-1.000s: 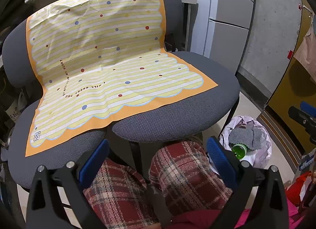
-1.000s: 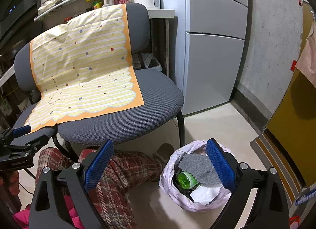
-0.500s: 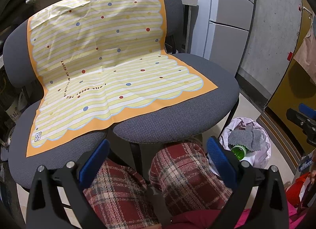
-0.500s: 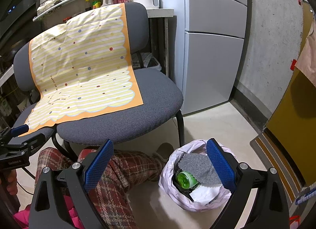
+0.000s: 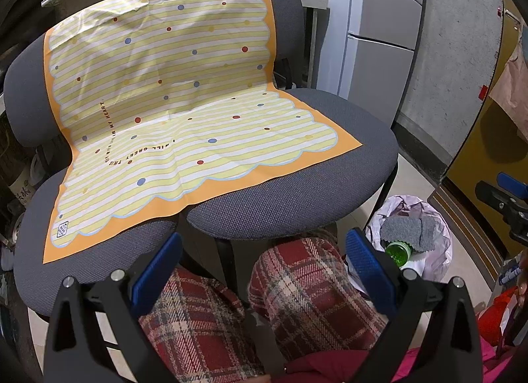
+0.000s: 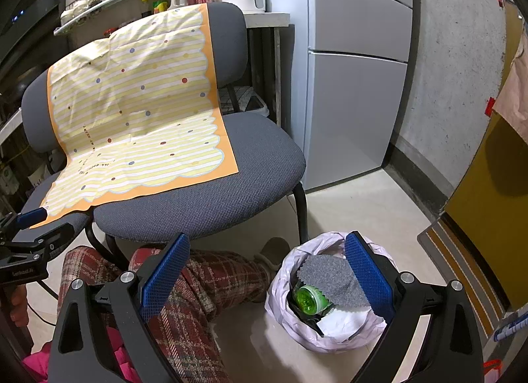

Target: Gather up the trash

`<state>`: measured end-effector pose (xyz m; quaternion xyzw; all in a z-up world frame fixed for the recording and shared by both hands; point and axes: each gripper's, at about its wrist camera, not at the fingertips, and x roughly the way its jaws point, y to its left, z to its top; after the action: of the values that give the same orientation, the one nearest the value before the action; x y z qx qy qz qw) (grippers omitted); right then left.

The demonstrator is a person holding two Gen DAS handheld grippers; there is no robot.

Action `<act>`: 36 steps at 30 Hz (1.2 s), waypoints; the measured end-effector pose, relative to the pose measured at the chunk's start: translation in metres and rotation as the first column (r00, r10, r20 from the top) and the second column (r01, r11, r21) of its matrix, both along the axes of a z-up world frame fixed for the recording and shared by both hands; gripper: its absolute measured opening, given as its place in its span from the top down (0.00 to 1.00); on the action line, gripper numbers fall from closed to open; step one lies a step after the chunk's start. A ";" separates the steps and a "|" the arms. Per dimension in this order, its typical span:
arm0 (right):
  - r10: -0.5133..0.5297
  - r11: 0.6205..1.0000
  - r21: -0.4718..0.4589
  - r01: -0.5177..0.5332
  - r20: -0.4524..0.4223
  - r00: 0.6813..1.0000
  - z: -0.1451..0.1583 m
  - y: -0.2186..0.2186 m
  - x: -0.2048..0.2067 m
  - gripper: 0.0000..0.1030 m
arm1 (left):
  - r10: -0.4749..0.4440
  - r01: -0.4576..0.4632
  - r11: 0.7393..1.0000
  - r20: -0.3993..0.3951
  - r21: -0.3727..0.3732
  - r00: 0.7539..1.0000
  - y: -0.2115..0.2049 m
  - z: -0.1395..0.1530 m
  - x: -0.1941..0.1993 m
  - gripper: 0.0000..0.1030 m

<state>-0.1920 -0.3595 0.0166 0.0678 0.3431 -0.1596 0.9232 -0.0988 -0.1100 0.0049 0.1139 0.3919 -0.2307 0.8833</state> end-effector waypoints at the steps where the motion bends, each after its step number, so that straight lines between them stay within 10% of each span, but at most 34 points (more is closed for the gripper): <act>1: 0.000 1.000 0.000 0.000 0.001 1.000 0.000 0.000 0.000 0.09 | -0.001 0.001 1.000 0.000 0.000 1.000 -0.001 0.000 -0.001 0.07; 36: -0.002 1.000 0.001 0.002 -0.002 1.000 -0.003 -0.002 -0.001 0.09 | -0.007 0.007 1.000 0.019 0.003 1.000 -0.005 0.000 -0.004 0.07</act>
<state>-0.1931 -0.3619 0.0138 0.0683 0.3441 -0.1605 0.9226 -0.1029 -0.1155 0.0046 0.1186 0.3836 -0.2323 0.8859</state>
